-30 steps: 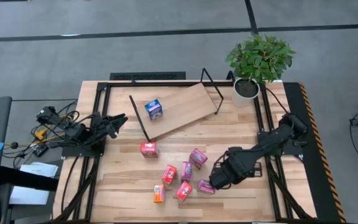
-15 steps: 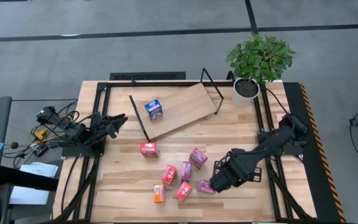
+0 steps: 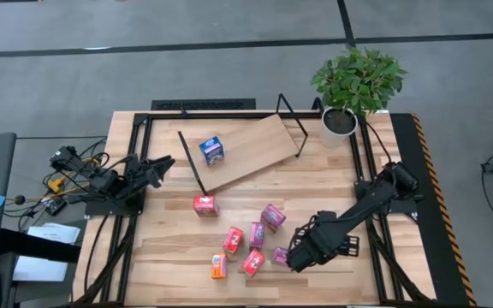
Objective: Stack cereal on shelf
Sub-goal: Put the right orange cereal box on the shelf
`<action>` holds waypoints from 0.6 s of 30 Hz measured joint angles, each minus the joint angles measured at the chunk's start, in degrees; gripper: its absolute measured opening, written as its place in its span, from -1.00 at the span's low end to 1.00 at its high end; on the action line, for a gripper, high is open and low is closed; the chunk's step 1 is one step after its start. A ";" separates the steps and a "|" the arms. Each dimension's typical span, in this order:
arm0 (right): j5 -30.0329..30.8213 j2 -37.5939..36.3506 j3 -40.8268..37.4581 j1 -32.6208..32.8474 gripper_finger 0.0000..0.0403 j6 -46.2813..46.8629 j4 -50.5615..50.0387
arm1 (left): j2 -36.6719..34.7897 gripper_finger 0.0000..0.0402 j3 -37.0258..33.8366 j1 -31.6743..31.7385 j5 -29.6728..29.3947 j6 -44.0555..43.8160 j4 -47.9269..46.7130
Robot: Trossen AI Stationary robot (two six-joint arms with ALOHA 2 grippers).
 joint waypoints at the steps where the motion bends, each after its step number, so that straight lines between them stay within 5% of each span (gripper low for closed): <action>1: -0.04 0.32 0.02 -0.06 0.66 0.01 -0.06 | 0.00 0.50 0.00 0.00 -0.33 -0.06 -0.08; 18: 0.68 2.50 -2.12 -1.61 0.48 -0.02 5.46 | 0.00 0.50 0.00 0.02 -2.57 -0.45 -1.41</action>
